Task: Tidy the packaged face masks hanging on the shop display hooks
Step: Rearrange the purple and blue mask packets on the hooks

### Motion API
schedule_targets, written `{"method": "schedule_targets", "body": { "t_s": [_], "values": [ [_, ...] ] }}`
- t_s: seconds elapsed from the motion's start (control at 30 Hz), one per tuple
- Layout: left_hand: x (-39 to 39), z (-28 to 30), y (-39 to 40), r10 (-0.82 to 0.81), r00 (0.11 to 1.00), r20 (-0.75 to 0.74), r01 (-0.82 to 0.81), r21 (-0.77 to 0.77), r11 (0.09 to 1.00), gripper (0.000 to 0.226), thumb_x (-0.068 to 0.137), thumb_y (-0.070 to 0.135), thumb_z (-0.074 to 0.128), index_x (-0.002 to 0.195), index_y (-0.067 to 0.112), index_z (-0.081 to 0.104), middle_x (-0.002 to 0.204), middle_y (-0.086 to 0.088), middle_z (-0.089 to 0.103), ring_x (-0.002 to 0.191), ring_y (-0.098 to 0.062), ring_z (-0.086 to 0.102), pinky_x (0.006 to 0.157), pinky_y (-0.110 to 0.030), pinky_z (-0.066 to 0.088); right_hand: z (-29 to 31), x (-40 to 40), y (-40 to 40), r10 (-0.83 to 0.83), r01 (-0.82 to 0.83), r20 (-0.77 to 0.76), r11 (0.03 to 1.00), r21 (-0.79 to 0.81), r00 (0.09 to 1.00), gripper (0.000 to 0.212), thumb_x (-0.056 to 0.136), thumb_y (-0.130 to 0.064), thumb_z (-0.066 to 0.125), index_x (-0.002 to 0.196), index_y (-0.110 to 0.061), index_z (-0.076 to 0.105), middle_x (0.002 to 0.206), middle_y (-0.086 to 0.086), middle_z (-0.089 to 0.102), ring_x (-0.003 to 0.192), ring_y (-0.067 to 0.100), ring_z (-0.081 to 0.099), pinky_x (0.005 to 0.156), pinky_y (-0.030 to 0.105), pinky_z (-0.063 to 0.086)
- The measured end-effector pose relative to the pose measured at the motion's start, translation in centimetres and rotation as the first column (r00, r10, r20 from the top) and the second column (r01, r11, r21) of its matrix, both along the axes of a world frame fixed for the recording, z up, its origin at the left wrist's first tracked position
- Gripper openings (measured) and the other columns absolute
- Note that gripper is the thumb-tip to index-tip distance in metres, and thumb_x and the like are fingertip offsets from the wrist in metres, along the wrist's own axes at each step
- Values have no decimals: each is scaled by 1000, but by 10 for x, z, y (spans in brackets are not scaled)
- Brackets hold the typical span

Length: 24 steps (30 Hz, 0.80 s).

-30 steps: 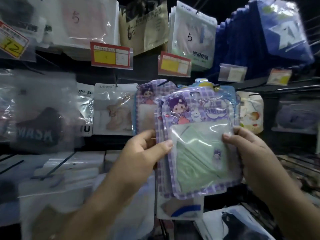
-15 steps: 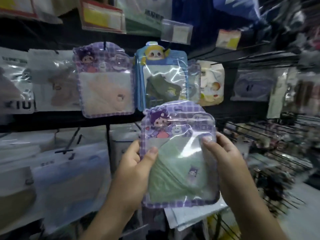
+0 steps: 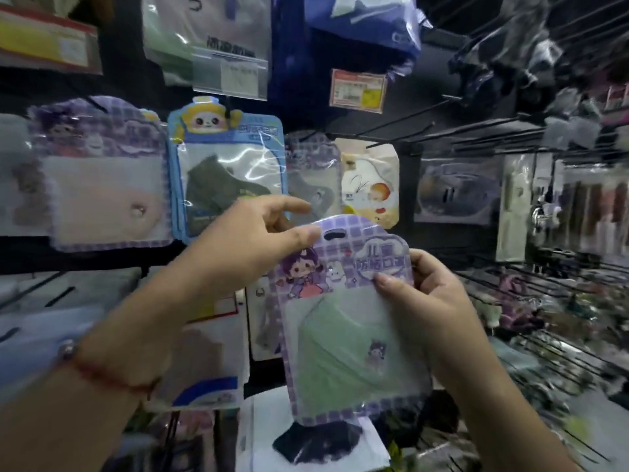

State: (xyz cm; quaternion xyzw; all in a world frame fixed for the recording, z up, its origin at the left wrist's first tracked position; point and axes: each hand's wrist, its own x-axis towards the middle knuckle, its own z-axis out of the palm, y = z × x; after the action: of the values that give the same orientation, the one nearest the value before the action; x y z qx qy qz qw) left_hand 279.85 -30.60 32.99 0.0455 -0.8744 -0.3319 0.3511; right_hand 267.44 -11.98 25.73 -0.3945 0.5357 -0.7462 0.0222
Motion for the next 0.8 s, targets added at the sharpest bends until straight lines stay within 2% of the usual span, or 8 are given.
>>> {"method": "schedule_targets", "body": {
  "t_s": [0.1,0.2,0.3,0.37,0.43,0.53,0.63,0.8],
  "values": [
    [-22,10,8,15,1000,1,-15,-106,994,14,87,39,72,97,29,69,85,2,73,81,-16,70,81,-40,58,11,-23,5,19,-18,-42,999,35,999,18,89,-4,66,102,-17,67,97,10,75,86,27,72,75,42,57],
    [-35,20,14,21,1000,5,-20,-181,983,7,92,33,69,94,29,64,83,4,72,77,-10,68,76,-35,58,25,-45,4,-84,114,-224,985,126,971,28,87,-10,69,111,-23,62,102,2,73,93,19,70,84,46,58],
    [-48,29,22,75,997,-13,-76,-303,950,8,94,30,68,94,27,61,80,6,68,71,-4,62,64,-23,51,41,-60,2,-174,292,-483,939,182,858,41,87,-22,71,123,-33,55,107,-12,66,96,3,65,83,33,57],
    [-57,37,28,88,996,-33,-94,-358,929,8,94,28,68,93,28,60,77,7,64,66,-1,58,57,-17,46,54,-66,1,-229,398,-622,906,145,749,42,88,-31,71,126,-31,54,109,-19,58,98,-2,59,82,22,52],
    [-63,45,31,101,994,-39,-108,-372,922,10,93,27,69,91,28,59,75,8,63,62,0,55,57,-17,45,68,-76,0,-267,462,-711,882,91,650,40,87,-37,71,123,-27,58,108,-18,56,98,-1,56,85,24,50],
    [-69,57,30,113,993,-44,-121,-345,931,15,88,31,74,90,26,60,77,6,64,67,-5,59,65,-29,52,86,-91,0,-206,411,-710,902,128,673,32,85,-36,73,115,-28,63,102,-13,64,93,7,63,84,37,54],
    [-72,65,28,135,990,-36,-139,-299,944,23,82,37,79,89,22,62,81,-2,69,76,-21,66,73,-42,56,101,-100,0,-179,452,-772,879,152,610,30,86,-37,73,114,-32,62,101,-11,67,90,12,65,79,36,54],
    [-74,73,16,54,995,-78,-53,17,998,22,79,32,79,97,21,70,87,2,77,79,-11,73,74,-25,59,116,-108,3,-285,563,-871,826,-11,401,30,87,-32,71,114,-31,59,96,-17,61,85,16,64,70,35,50]
  ]
}}
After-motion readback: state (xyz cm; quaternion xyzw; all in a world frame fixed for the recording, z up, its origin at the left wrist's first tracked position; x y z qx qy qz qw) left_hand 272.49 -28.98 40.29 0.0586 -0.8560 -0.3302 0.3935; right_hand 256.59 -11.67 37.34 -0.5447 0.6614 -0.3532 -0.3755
